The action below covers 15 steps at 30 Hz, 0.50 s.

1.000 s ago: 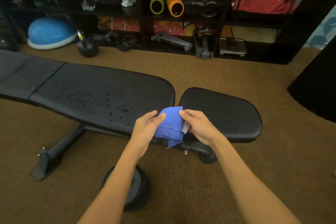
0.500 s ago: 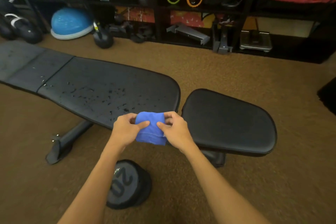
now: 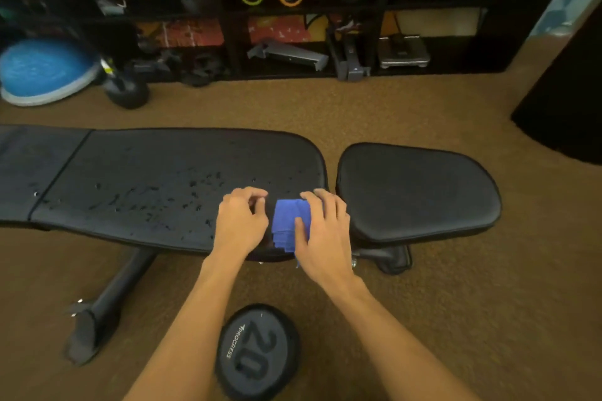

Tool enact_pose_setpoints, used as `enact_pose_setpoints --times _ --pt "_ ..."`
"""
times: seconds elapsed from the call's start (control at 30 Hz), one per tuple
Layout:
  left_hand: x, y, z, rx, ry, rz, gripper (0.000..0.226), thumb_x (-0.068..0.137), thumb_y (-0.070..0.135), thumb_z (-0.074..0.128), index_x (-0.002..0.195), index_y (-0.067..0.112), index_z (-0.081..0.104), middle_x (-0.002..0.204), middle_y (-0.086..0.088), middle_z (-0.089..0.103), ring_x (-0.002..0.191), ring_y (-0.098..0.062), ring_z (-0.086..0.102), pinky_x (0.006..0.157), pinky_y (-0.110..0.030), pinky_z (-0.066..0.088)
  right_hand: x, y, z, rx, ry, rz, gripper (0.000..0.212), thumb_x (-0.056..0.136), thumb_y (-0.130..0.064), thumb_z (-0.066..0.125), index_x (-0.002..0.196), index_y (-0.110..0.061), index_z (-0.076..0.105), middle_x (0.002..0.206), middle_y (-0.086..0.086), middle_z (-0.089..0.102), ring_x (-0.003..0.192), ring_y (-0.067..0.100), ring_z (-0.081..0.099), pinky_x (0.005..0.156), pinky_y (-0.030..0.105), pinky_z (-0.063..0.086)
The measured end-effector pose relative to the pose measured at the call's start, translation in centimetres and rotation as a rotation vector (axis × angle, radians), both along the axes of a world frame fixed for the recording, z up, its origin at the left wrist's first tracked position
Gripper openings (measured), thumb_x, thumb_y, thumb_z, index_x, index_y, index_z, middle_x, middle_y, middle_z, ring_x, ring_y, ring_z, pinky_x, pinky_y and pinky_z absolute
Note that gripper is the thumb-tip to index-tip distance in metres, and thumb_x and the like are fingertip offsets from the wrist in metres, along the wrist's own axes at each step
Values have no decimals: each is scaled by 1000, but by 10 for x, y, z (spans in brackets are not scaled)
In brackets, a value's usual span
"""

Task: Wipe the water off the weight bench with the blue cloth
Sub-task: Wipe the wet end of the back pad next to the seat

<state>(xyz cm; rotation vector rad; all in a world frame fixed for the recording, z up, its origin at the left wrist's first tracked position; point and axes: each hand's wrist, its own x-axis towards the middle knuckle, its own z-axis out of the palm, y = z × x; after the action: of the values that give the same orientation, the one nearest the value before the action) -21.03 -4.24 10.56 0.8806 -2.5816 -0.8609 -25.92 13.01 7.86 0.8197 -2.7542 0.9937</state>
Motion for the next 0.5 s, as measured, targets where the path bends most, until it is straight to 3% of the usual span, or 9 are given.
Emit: enact_pose_setpoints --times 0.1,0.2,0.33,0.5 --pt "-6 -23 -9 -134 58 -14 21 101 18 62 116 24 74 131 2 67 127 -23 57 110 -45 42 15 -18 -11 56 -70 6 45 111 -44 40 153 -29 48 166 7 36 158 31 24 126 51 27" --pt "-16 -39 -19 -236 52 -51 35 102 29 62 136 22 68 153 -4 56 149 -25 43 124 -50 27 27 -26 -25 64 -96 -8 48 113 -49 35 158 -35 44 174 5 23 164 28 6 129 51 21" --pt "-23 -43 -34 -327 -126 -75 58 108 52 40 160 26 43 173 -4 29 163 -21 16 132 -51 7 18 -26 -35 20 -80 -77 49 114 -44 38 160 -31 44 175 6 22 165 29 7 130 44 23" --pt "-28 -39 -35 -430 -205 -53 65 109 58 22 165 27 33 176 -3 19 164 -20 8 132 -54 5 -17 -38 -36 42 -77 -111 52 113 -40 36 162 -27 43 174 11 25 164 35 10 129 53 26"
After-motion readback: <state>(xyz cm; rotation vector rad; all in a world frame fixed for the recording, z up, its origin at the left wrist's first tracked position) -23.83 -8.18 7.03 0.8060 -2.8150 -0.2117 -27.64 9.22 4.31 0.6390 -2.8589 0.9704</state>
